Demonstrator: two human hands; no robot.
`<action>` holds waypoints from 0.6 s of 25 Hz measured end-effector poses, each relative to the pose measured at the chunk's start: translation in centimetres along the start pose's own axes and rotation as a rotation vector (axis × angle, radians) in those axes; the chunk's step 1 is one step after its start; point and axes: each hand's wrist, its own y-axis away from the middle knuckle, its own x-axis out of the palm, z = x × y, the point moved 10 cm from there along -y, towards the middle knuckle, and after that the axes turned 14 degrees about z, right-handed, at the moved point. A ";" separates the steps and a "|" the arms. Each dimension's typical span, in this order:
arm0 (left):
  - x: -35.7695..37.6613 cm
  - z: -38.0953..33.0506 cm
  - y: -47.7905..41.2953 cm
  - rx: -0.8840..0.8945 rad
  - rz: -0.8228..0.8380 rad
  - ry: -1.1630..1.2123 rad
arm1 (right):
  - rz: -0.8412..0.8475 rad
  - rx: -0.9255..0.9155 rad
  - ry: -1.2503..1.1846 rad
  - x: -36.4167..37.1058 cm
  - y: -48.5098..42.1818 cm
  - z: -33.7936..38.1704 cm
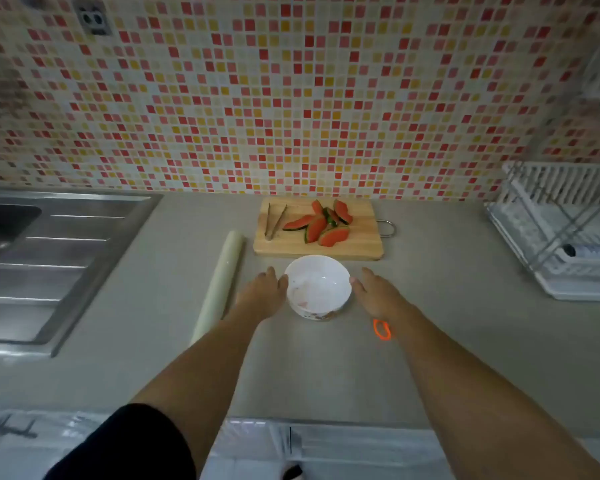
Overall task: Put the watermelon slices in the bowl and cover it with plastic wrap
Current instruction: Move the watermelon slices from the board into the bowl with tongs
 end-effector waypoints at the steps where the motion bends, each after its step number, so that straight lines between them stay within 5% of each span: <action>1: 0.1 0.0 -0.6 -0.004 -0.004 0.031 | -0.011 0.005 -0.039 0.3 -0.7 -0.1; 9: 1.9 -0.4 -4.9 0.031 -0.097 0.319 | -0.282 0.015 -0.223 0.8 -5.3 -0.2; 15: 0.7 -1.3 -8.3 0.036 -0.123 0.298 | -0.296 0.045 -0.286 -1.1 -8.5 -0.4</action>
